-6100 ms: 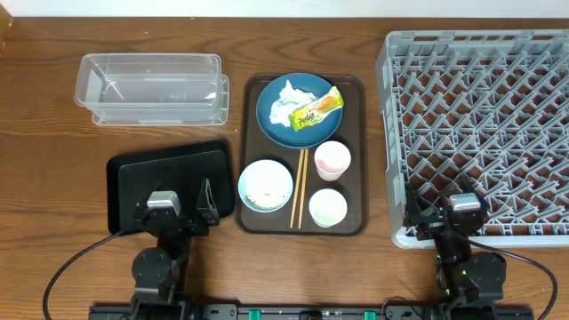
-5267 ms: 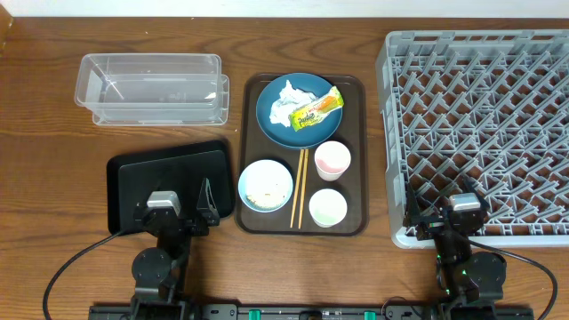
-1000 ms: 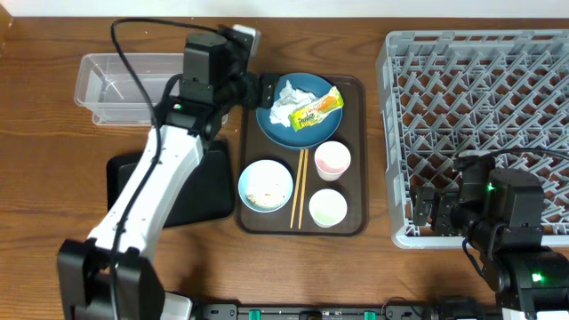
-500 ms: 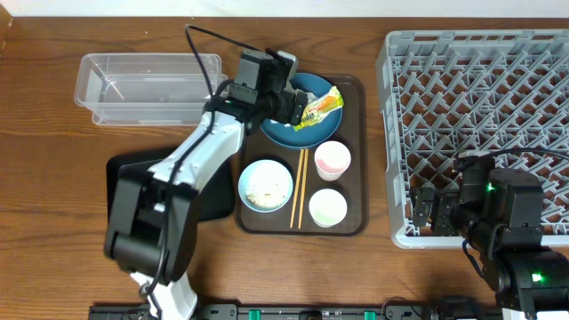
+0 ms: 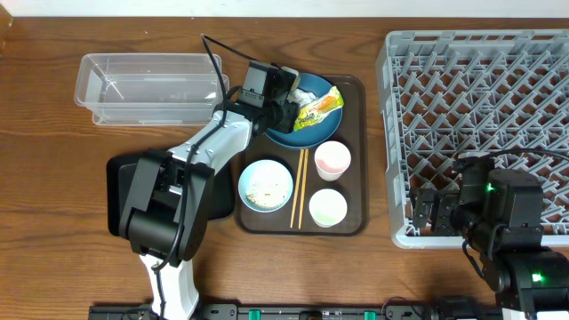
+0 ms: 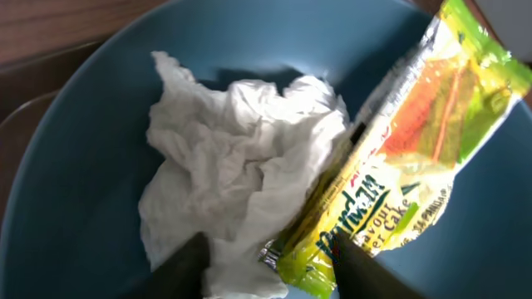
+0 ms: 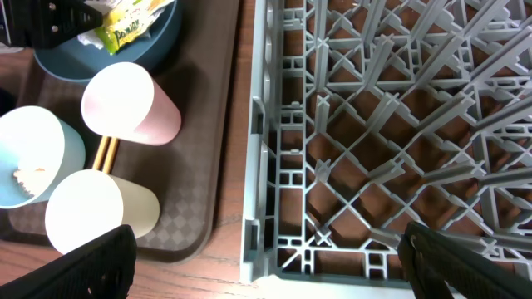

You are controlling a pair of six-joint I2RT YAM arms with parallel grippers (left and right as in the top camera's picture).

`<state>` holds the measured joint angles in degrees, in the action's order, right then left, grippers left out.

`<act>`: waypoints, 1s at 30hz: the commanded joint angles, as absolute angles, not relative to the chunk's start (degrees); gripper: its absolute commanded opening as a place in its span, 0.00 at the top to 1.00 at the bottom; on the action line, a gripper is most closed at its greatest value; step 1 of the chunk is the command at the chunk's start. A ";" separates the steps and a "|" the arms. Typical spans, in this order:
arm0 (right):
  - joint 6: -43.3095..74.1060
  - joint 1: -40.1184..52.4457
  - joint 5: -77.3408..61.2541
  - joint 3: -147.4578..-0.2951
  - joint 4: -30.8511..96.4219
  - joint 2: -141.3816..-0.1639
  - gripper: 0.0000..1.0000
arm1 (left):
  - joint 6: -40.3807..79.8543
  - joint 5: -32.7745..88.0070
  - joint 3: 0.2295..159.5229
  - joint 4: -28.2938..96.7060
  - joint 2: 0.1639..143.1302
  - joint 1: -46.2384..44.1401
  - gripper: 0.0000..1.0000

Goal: Sort waste into correct bins and load items into the dishwasher rack
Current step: 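Reach the left gripper to the blue plate and grasp the tissue, then carry the tissue left and drop it into the clear bin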

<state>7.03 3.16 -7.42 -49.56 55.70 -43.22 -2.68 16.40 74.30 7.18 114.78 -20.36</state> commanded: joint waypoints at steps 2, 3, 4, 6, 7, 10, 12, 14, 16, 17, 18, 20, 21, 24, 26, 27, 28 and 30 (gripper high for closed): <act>7.29 2.68 -6.90 -50.81 55.81 -43.13 0.01 | -2.72 16.71 75.13 8.51 114.93 -20.56 0.76; 7.29 2.68 -6.90 -50.81 55.81 -43.13 0.01 | -2.72 16.69 75.13 8.97 114.93 -20.56 0.81; 7.27 2.68 -6.87 -50.81 55.81 -43.13 0.01 | -2.72 16.69 75.13 9.34 114.91 -20.56 0.92; 7.27 2.68 -6.87 -50.81 55.79 -43.13 0.01 | -2.72 16.36 75.13 9.61 114.61 -20.43 0.94; 7.27 2.68 -6.90 -50.81 55.81 -43.13 0.01 | -2.72 15.53 75.13 9.78 113.97 -20.27 0.94; 7.27 2.68 -6.90 -50.81 56.21 -43.13 0.01 | -2.72 13.21 75.13 10.24 111.13 -19.64 0.94; 7.27 2.68 -6.87 -50.81 56.60 -43.13 0.01 | -2.74 12.10 75.13 10.68 108.05 -18.94 0.94; 7.25 2.68 -6.87 -50.81 56.69 -43.13 0.01 | -2.74 12.12 75.13 10.66 105.01 -18.13 0.94; 7.25 2.68 -6.87 -50.81 56.60 -43.13 0.01 | -2.74 12.12 75.13 10.68 102.08 -17.26 0.94; 7.25 2.68 -6.87 -50.81 56.60 -43.13 0.01 | -2.72 12.12 75.13 10.81 100.79 -16.75 0.94; 7.25 2.68 -6.87 -50.81 56.60 -43.13 0.01 | -2.74 12.12 75.13 10.94 99.74 -16.34 0.94; 7.25 2.68 -6.87 -50.83 56.60 -43.13 0.01 | -2.74 12.12 75.13 11.29 97.80 -15.44 0.94; 7.25 2.68 -6.85 -50.81 56.58 -43.13 0.01 | -2.74 12.12 75.13 11.31 97.17 -15.03 0.94; 7.25 2.68 -6.85 -50.81 56.58 -43.13 0.01 | -2.74 12.10 75.13 11.18 95.35 -13.54 0.94; 7.25 2.68 -6.85 -50.81 56.58 -43.13 0.01 | -2.74 12.12 75.13 10.87 94.48 -12.34 0.94; 7.25 2.68 -6.87 -50.81 56.58 -43.13 0.01 | -2.74 12.12 75.13 10.76 94.00 -11.60 0.94; 7.25 2.68 -6.85 -50.81 56.58 -43.13 0.01 | -2.74 12.10 75.13 10.61 93.58 -10.79 0.94; 7.22 2.68 -6.83 -50.81 56.58 -43.13 0.01 | -2.74 12.10 75.13 10.31 92.90 -9.26 0.94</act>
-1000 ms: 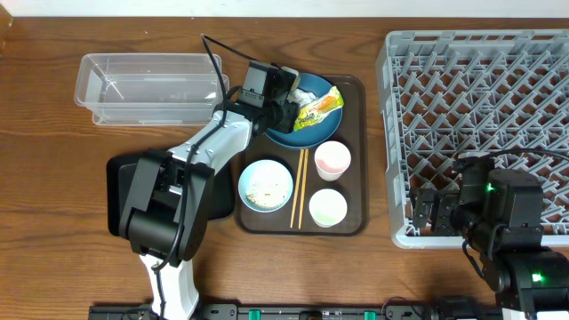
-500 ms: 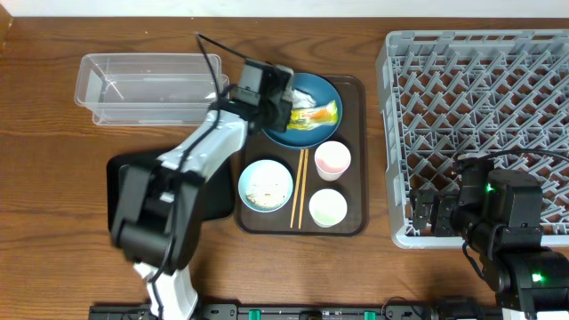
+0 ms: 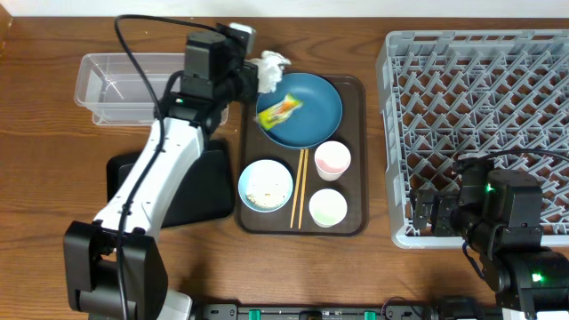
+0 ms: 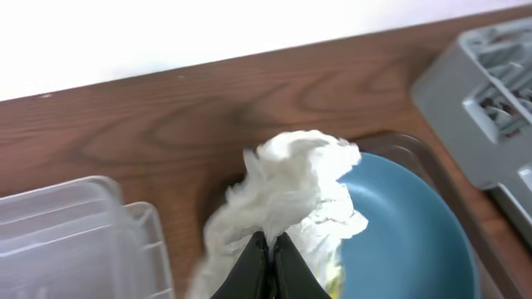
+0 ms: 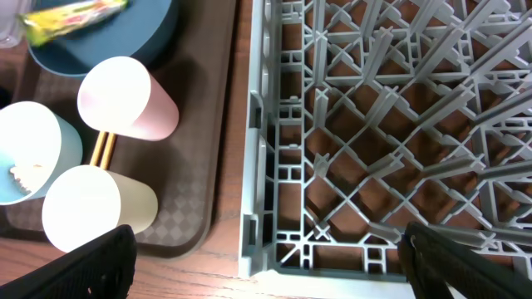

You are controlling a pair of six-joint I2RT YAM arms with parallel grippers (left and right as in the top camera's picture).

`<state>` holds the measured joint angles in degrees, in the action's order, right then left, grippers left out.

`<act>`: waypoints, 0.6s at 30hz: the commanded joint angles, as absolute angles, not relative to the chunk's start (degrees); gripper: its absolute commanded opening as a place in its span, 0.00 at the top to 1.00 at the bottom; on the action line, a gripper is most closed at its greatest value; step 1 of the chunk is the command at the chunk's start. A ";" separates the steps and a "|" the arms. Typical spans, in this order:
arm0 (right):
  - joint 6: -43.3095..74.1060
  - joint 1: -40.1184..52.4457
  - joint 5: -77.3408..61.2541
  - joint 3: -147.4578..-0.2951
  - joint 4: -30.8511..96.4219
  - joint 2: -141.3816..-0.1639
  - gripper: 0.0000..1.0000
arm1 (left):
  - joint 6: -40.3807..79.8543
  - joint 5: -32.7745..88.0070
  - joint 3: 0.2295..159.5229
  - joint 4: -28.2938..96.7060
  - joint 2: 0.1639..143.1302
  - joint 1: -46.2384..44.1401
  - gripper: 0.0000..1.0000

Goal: Sort waste into correct bins and load items into the dishwasher rack
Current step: 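Carry the tissue left and drop it into the clear bin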

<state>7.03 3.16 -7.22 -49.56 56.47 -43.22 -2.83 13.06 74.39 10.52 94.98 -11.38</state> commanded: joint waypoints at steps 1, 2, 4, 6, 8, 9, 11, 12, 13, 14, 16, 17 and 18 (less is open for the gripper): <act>7.22 2.68 -6.83 -50.81 56.55 -43.13 0.01 | -2.74 12.10 75.13 10.13 92.53 -8.29 0.94; 7.22 2.68 -6.83 -50.81 56.55 -43.13 0.01 | -2.74 11.86 75.13 9.93 92.20 -7.27 0.94; 7.22 2.68 -6.83 -50.81 56.51 -43.13 0.01 | -2.72 10.28 75.13 9.50 91.79 -5.30 0.94; 7.22 2.68 -6.76 -50.81 56.40 -43.13 0.01 | -2.74 8.88 75.13 8.84 91.70 -3.03 0.94; 7.25 2.68 -6.42 -50.81 56.34 -43.13 0.01 | -2.74 8.91 75.13 8.40 91.72 -0.89 0.92; 7.22 2.68 -6.37 -50.81 56.34 -43.13 0.01 | -2.72 8.91 75.13 8.40 91.72 0.03 0.92; 7.22 2.68 -6.20 -50.81 56.34 -43.13 0.01 | -2.74 8.91 75.13 8.51 91.83 1.80 0.91; 7.22 2.68 -6.22 -50.81 56.31 -43.13 0.01 | -2.72 8.93 75.13 8.49 92.03 2.50 0.88; 7.25 2.68 -6.22 -50.81 56.29 -43.13 0.01 | -2.74 8.91 75.13 8.49 92.27 2.94 0.84; 7.22 2.68 -6.22 -50.81 56.23 -43.13 0.01 | -2.74 8.91 75.13 8.47 92.58 3.36 0.75; 7.22 2.68 -6.22 -50.81 56.14 -43.13 0.01 | -2.74 8.93 75.13 8.47 93.19 3.90 0.57; 7.25 2.68 -6.22 -50.81 56.14 -43.13 0.01 | -2.74 8.93 75.13 8.45 93.51 3.97 0.56; 7.25 2.68 -6.22 -50.81 56.16 -43.13 0.01 | -2.74 8.95 75.13 8.36 93.67 3.95 0.56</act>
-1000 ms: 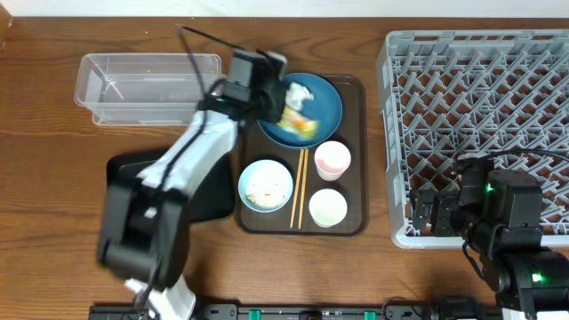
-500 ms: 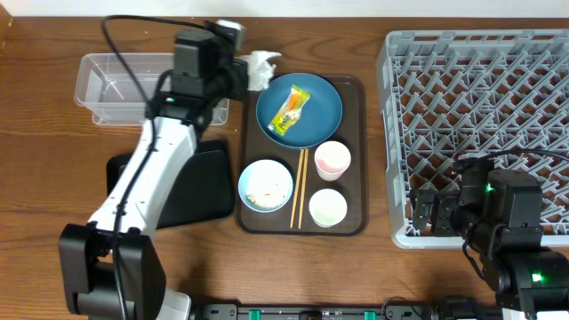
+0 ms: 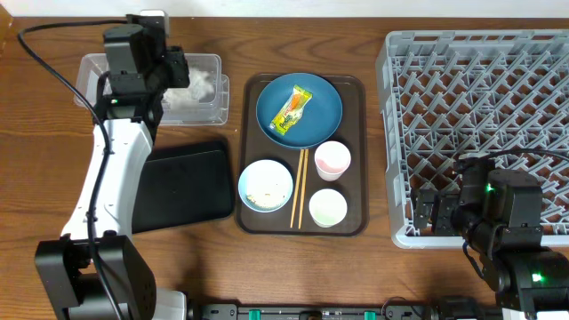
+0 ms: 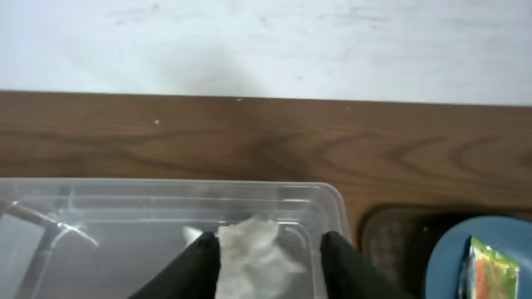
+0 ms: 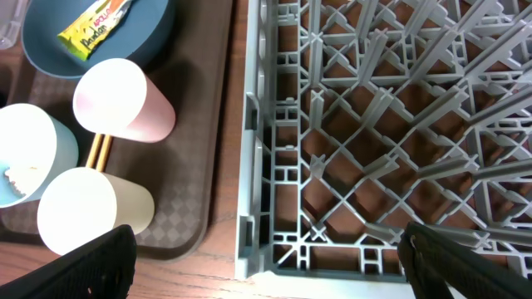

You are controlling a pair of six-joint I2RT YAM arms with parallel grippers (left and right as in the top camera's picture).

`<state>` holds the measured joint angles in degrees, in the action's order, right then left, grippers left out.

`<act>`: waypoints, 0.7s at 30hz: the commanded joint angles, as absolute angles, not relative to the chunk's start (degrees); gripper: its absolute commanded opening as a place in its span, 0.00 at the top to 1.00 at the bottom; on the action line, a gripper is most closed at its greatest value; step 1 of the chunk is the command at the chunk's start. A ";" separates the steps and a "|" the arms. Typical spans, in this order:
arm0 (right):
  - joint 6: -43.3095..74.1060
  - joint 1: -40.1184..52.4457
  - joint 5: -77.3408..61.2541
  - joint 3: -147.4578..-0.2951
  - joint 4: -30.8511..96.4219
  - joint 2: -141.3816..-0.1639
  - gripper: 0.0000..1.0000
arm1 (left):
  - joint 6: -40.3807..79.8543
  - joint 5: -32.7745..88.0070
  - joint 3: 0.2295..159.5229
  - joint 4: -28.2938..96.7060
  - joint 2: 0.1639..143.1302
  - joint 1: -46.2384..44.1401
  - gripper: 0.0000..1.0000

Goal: Sort waste into correct bins and load items into the dishwasher rack
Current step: 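Carry the tissue left and drop it into the clear bin, then reach the left gripper back to the plate and grasp the yellow wrapper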

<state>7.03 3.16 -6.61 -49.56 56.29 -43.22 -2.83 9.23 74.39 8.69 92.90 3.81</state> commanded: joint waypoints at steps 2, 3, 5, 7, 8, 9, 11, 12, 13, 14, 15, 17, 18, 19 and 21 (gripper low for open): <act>7.22 2.68 -6.22 -50.81 56.16 -43.13 0.01 | -2.72 9.96 75.13 7.97 93.76 3.64 0.55; 7.25 2.68 -6.20 -50.81 56.16 -43.13 0.01 | -2.72 10.98 75.13 7.70 93.76 3.27 0.54; 7.22 2.68 -6.20 -50.81 56.16 -43.13 0.01 | -2.72 14.37 75.13 7.14 93.76 2.15 0.54; 7.22 2.68 -6.22 -50.81 56.14 -43.13 0.01 | -2.72 17.41 75.13 7.18 93.76 0.10 0.53; 7.22 2.68 -6.22 -50.81 56.14 -43.13 0.01 | -2.70 18.26 75.13 7.22 93.80 -0.73 0.53; 7.25 2.68 -6.22 -50.81 56.14 -43.13 0.01 | -2.70 19.14 75.11 7.22 94.02 -1.87 0.53; 7.22 2.68 -6.20 -50.81 56.14 -43.13 0.01 | -2.74 19.49 75.09 7.16 94.74 -4.99 0.50; 7.22 2.68 -6.22 -50.81 56.14 -43.13 0.01 | -2.74 19.46 75.09 7.05 95.24 -6.26 0.48; 7.22 2.68 -6.22 -50.81 56.16 -43.13 0.01 | -2.76 19.44 75.09 6.85 96.03 -7.75 0.46; 7.25 2.68 -6.22 -50.81 56.16 -43.13 0.01 | -2.74 19.46 75.09 6.66 96.82 -8.97 0.44; 7.25 2.68 -6.22 -50.81 56.16 -43.13 0.01 | -2.74 19.42 75.09 6.28 98.15 -10.39 0.43; 7.25 2.68 -6.22 -50.81 56.16 -43.13 0.01 | -2.76 19.42 75.09 5.76 100.47 -12.29 0.42; 7.25 2.68 -6.22 -50.81 56.16 -43.13 0.01 | -2.74 19.42 75.09 5.41 101.71 -13.08 0.42; 7.25 2.68 -6.22 -50.81 56.16 -43.13 0.01 | -2.74 19.44 75.09 4.99 103.22 -13.93 0.42; 7.25 2.68 -6.22 -50.81 56.16 -43.13 0.01 | -2.74 19.44 75.09 4.56 106.24 -15.38 0.38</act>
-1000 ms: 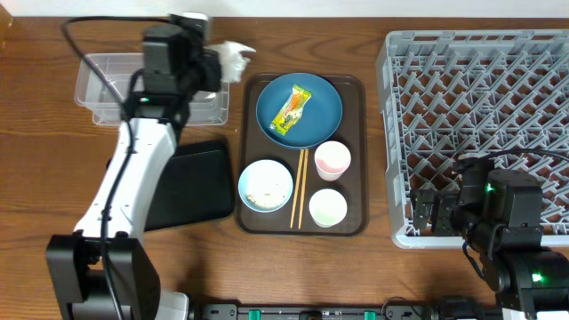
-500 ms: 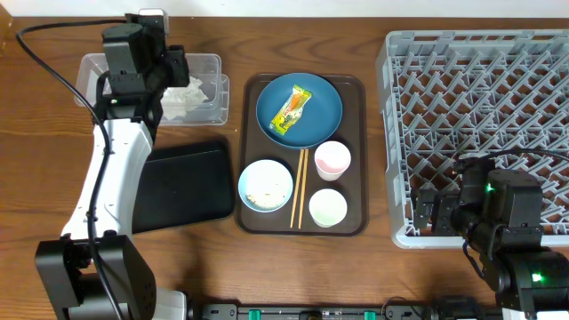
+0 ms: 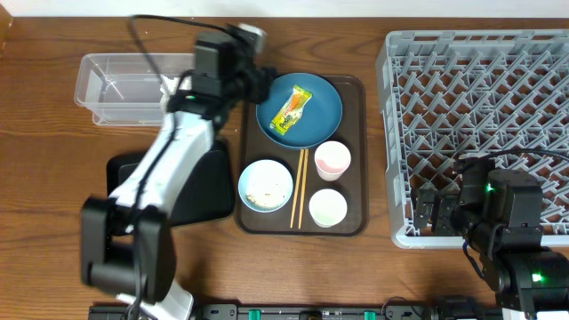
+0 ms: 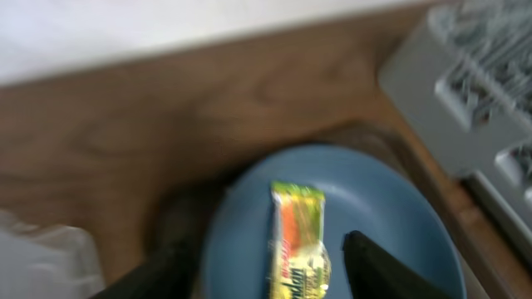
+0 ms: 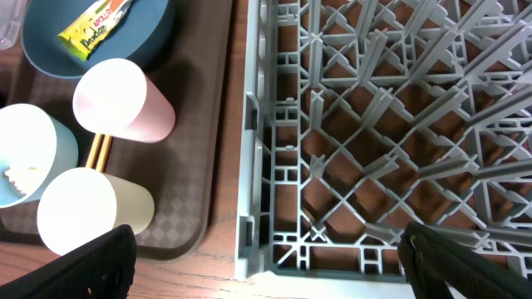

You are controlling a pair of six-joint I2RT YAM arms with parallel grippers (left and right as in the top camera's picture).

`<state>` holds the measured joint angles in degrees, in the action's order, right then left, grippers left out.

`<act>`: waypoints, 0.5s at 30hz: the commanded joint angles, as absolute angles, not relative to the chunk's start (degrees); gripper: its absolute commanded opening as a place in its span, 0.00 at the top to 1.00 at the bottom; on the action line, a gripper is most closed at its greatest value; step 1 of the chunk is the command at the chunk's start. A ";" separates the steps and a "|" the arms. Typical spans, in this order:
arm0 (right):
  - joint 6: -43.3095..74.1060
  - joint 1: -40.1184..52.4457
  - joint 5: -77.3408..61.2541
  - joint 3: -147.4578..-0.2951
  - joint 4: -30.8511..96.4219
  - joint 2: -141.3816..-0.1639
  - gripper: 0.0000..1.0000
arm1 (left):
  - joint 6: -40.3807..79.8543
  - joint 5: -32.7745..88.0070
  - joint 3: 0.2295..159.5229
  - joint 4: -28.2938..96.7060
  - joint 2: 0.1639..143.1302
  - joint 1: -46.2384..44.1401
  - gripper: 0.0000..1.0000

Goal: Sort waste into correct bins and load items into the dishwasher rack
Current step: 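Reach the left gripper back to the plate and grasp the yellow wrapper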

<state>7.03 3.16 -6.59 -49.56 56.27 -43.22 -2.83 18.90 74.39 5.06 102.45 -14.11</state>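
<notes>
A green and yellow snack wrapper (image 3: pixel 296 107) (image 4: pixel 298 241) lies on the blue plate (image 3: pixel 324 120) (image 4: pixel 391 216) at the back of the brown tray (image 3: pixel 353 93). My left gripper (image 3: pixel 255 83) (image 4: pixel 266 278) hangs open over the plate's left side, and in the left wrist view the wrapper shows between its fingers, untouched. The clear bin (image 3: pixel 133 87) stands at the back left; my arm covers its right end. My right gripper (image 3: pixel 436 213) (image 5: pixel 270 270) stays open at the near left corner of the grey dishwasher rack (image 3: pixel 480 98) (image 5: pixel 391 124).
The tray also carries a pink cup (image 3: pixel 332 160) (image 5: pixel 125 104), a cream cup (image 3: pixel 328 208) (image 5: pixel 91 212), a light blue bowl with scraps (image 3: pixel 265 185) (image 5: pixel 29 154) and chopsticks (image 3: pixel 300 191). A black bin (image 3: pixel 213 182) lies left of the tray, partly under my left arm.
My left gripper was open over the clear bin with the white tissue lying below it. Now it is open over the blue plate, above the wrapper. The right arm has not moved.
My left gripper was open low over the tissue and wrapper on the blue plate. Then it was shut on the tissue, held up beside the plate. Then it stood open over the clear bin with the tissue inside. Now it is back above the plate.
</notes>
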 commanded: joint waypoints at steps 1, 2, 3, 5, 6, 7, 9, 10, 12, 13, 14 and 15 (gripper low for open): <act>7.25 2.68 -6.22 -50.81 56.16 -43.13 0.01 | -2.74 19.44 75.09 4.29 107.68 -15.97 0.37; 7.22 2.68 -6.22 -50.81 56.16 -43.13 0.01 | -2.76 19.44 75.09 4.05 109.08 -16.51 0.37; 7.25 2.68 -6.22 -50.81 56.16 -43.13 0.01 | -2.74 19.44 75.09 3.70 110.39 -16.97 0.37; 7.22 2.68 -6.22 -50.81 56.16 -43.13 0.01 | -2.76 19.31 75.09 3.27 112.42 -17.52 0.37; 7.22 2.68 -6.22 -50.81 56.16 -43.13 0.01 | -2.74 18.85 75.09 3.05 113.47 -17.72 0.37; 7.22 2.68 -6.22 -50.81 56.16 -43.13 0.01 | -2.74 18.79 75.09 2.83 114.56 -17.89 0.37; 7.22 2.68 -6.22 -50.81 56.16 -43.13 0.01 | -2.74 18.81 75.09 2.63 116.16 -18.00 0.37; 7.22 2.68 -6.22 -50.81 56.16 -43.13 0.01 | -2.74 18.79 75.09 2.66 116.90 -18.09 0.37; 7.22 2.68 -6.22 -50.81 56.18 -43.13 0.01 | -2.74 18.79 75.09 2.70 117.82 -18.09 0.37; 7.22 2.68 -6.22 -50.81 56.16 -43.13 0.01 | -2.74 18.79 75.09 2.68 118.28 -18.09 0.37; 7.22 2.68 -6.22 -50.81 56.16 -43.13 0.01 | -2.74 18.81 75.09 2.68 118.48 -18.09 0.37; 7.22 2.68 -6.22 -50.81 56.16 -43.13 0.01 | -2.74 18.79 75.09 2.70 118.69 -18.09 0.37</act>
<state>7.03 3.16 -6.59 -49.56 56.27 -43.22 -2.81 19.14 74.39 2.92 117.93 -18.11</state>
